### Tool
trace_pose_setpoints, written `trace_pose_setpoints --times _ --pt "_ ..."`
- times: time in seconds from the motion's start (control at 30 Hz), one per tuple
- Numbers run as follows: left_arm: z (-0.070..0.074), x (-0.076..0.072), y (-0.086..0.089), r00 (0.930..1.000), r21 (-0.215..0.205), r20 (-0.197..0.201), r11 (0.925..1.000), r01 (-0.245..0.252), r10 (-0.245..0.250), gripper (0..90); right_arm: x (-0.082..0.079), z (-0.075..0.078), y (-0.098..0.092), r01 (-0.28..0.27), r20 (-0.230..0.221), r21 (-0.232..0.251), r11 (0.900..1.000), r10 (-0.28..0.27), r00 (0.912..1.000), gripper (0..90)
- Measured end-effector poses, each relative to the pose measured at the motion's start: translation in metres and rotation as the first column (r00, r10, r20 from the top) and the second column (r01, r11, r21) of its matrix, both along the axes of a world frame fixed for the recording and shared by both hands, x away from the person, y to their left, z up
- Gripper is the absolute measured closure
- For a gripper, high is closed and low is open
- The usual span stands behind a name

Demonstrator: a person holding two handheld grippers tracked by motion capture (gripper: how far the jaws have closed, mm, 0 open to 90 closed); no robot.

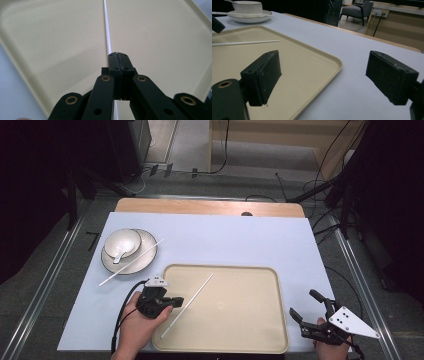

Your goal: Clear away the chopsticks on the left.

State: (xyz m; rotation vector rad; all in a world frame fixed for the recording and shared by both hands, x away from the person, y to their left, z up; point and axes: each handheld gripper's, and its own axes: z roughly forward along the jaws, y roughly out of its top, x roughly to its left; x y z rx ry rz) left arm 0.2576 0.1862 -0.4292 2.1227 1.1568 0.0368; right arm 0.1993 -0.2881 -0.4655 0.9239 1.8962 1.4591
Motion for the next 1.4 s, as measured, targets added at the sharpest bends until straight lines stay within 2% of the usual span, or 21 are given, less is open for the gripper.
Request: trace_pose_setpoints --times 0.07,0.1,0.27,0.3,0.33,0.4,0.57,0.63,0.73,0.83,0.97,1.3,1.4 --pt "-0.001 0.004 -0.004 0.9999 -0.003 -0.001 0.9999 0.016 -0.016 90.0 0.001 0.0 0.0 -0.005 -0.008 0.002 1.0 0.005 1.0 13.2" --pt "-0.004 0.012 -0.012 0.9992 -0.004 -0.018 0.9994 0.034 -0.034 90.0 0.001 0.0 0.0 -0.002 -0.01 0.005 1.0 0.002 0.9999 13.2" --pt "-0.01 0.027 -0.028 0.9975 0.017 -0.036 0.998 0.061 -0.061 90.0 0.001 0.001 -0.001 0.001 -0.004 0.005 1.0 -0.001 1.0 13.2" --pt "-0.013 0.033 -0.037 0.9969 0.028 -0.035 0.9971 0.071 -0.07 90.0 0.001 0.001 -0.001 0.001 -0.003 0.006 1.0 -0.001 1.0 13.2" --pt "-0.013 0.033 -0.037 0.9969 0.028 -0.035 0.9971 0.071 -0.07 90.0 0.001 0.001 -0.001 0.001 -0.005 0.006 1.0 -0.001 1.0 13.2" --pt "-0.017 0.039 -0.049 0.9964 0.059 -0.026 0.9948 0.083 -0.081 90.0 0.001 0.001 -0.001 -0.001 -0.005 0.007 1.0 0.001 1.0 13.2" --pt "-0.023 0.048 -0.06 0.9972 0.044 -0.036 0.9967 0.068 -0.066 90.0 0.001 0.002 -0.002 -0.003 -0.007 0.009 1.0 0.003 1.0 13.2" --pt "-0.026 0.051 -0.06 0.9977 0.059 -0.042 0.9968 0.055 -0.053 90.0 0.001 0.002 -0.002 -0.004 -0.006 0.009 1.0 0.004 1.0 13.2" --pt "-0.027 0.054 -0.059 0.9982 0.05 -0.043 0.9978 0.044 -0.042 90.0 0.001 0.002 -0.002 -0.004 -0.005 0.01 1.0 0.004 1.0 13.2" --pt "-0.026 0.057 -0.057 0.9988 0.07 -0.037 0.997 0.034 -0.032 90.0 0.002 0.001 -0.001 -0.006 -0.006 0.007 1.0 0.006 1.0 13.2" --pt "-0.026 0.06 -0.054 0.9994 0.073 -0.033 0.9973 0.013 -0.01 90.0 0.002 0.001 -0.001 -0.01 -0.006 0.005 1.0 0.01 0.9999 13.2" --pt "-0.024 0.065 -0.039 0.9989 0.089 -0.017 0.9951 -0.042 0.044 90.0 0.001 0.001 -0.001 -0.007 -0.005 0.004 1.0 0.007 1.0 13.2" --pt "-0.024 0.066 -0.029 0.9971 0.092 -0.008 0.9929 -0.075 0.076 90.0 0.001 0.001 -0.001 -0.006 -0.005 0.005 1.0 0.006 1.0 13.2"
